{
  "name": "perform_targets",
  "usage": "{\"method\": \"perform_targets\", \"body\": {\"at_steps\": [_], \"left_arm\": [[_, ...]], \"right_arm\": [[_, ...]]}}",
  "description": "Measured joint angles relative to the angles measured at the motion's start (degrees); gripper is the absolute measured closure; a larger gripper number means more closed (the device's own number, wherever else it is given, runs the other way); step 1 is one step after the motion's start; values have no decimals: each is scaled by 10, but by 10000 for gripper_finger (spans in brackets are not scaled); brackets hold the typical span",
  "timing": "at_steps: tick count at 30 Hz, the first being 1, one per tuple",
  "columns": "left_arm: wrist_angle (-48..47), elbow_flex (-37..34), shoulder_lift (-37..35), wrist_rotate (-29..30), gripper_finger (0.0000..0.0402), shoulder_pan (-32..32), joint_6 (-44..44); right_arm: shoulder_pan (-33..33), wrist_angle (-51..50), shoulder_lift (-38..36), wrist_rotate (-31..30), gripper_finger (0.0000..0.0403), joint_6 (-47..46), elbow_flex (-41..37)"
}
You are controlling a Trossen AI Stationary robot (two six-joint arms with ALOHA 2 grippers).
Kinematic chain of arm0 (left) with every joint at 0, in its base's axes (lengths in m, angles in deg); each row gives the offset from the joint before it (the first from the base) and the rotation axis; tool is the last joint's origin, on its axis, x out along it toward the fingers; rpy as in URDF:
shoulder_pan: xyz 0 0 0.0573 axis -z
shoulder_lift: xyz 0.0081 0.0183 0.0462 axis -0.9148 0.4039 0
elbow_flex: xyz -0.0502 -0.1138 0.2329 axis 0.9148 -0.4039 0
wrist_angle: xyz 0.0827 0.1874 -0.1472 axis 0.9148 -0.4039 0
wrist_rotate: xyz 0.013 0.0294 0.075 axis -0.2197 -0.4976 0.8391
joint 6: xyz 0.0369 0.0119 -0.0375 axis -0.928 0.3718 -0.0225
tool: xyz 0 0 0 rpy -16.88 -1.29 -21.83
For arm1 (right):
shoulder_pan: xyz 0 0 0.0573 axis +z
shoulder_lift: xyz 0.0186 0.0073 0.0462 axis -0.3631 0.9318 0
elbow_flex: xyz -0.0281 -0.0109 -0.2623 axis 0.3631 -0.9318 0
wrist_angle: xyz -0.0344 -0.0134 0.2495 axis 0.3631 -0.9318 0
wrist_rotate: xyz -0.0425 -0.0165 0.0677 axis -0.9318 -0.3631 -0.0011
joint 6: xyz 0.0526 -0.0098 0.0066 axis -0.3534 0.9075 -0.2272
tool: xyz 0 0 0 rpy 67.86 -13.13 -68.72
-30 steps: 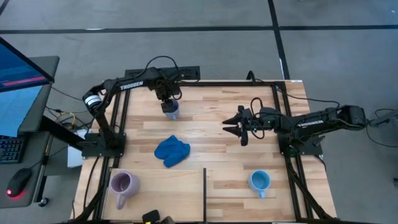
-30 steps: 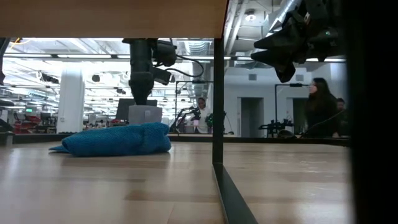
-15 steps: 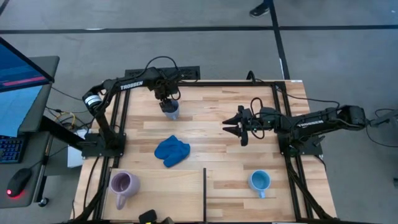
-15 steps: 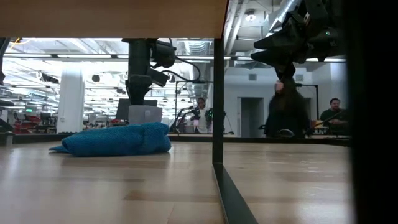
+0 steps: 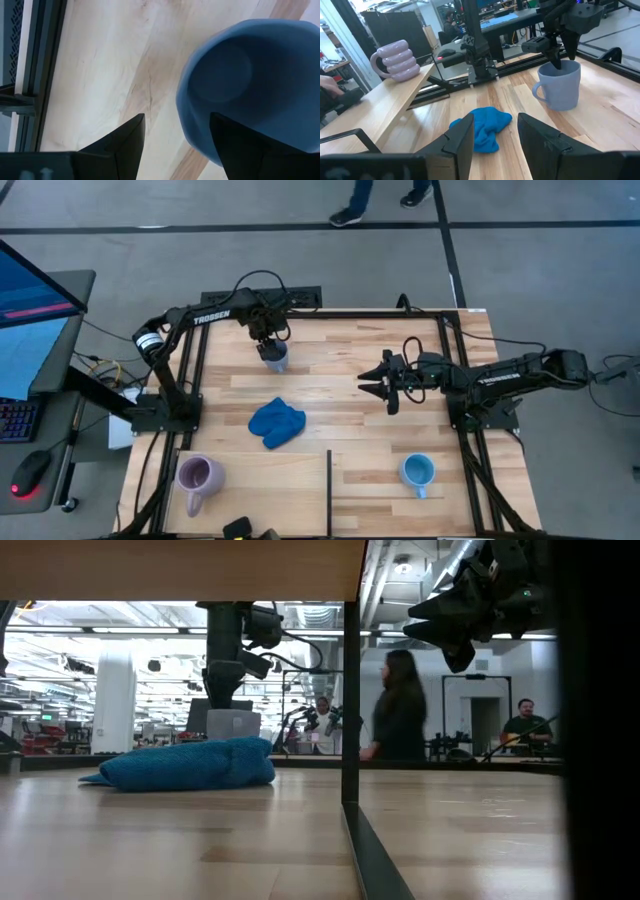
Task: Stack small to large cups/mugs on shelf
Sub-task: Put the top blue cup on the shelf
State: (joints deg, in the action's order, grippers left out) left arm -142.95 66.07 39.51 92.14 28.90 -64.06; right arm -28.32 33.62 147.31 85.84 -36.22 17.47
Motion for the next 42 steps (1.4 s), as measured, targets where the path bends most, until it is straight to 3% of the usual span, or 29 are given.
{"method": "perform_targets", "body": {"at_steps": [14, 34, 42], "left_arm": [[-2, 0, 0, 0, 191, 0, -12], [0, 0, -1, -1, 388, 0, 0], [-1, 0, -2, -1, 378, 0, 0]], "right_arm": [[0, 0, 0, 0, 232, 0, 0], [-2, 0, 0, 0, 232, 4, 0], [-2, 0, 0, 0, 232, 5, 0]]}}
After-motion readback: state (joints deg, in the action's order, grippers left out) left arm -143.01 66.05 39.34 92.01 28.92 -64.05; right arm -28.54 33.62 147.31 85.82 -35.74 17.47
